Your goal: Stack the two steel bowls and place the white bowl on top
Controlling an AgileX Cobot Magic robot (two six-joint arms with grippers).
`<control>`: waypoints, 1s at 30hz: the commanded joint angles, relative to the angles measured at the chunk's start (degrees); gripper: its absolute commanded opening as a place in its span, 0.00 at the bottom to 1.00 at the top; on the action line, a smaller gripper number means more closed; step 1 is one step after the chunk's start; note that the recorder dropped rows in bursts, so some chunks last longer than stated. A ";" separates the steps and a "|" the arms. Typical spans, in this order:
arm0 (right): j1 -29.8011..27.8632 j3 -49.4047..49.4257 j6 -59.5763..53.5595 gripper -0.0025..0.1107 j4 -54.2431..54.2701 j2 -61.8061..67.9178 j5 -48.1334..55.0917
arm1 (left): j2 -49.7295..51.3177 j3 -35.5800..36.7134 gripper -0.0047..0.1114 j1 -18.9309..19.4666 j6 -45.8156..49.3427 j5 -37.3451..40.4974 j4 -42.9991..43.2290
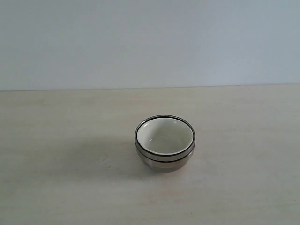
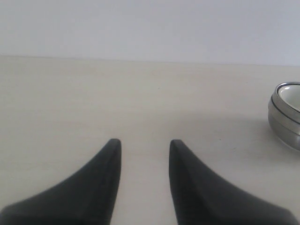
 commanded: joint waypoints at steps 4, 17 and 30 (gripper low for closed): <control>4.65 -0.02 -0.42 0.02 -0.31 -0.28 -0.44 | -0.19 0.23 0.32 0.16 0.38 0.04 -0.07; 4.64 -0.02 -0.44 0.02 0.00 -0.28 2.23 | -0.19 0.23 0.32 0.16 0.38 0.04 -0.07; 4.64 -0.02 -17.13 0.02 0.00 -0.28 14.44 | -0.19 0.23 0.32 0.16 0.38 0.04 -0.07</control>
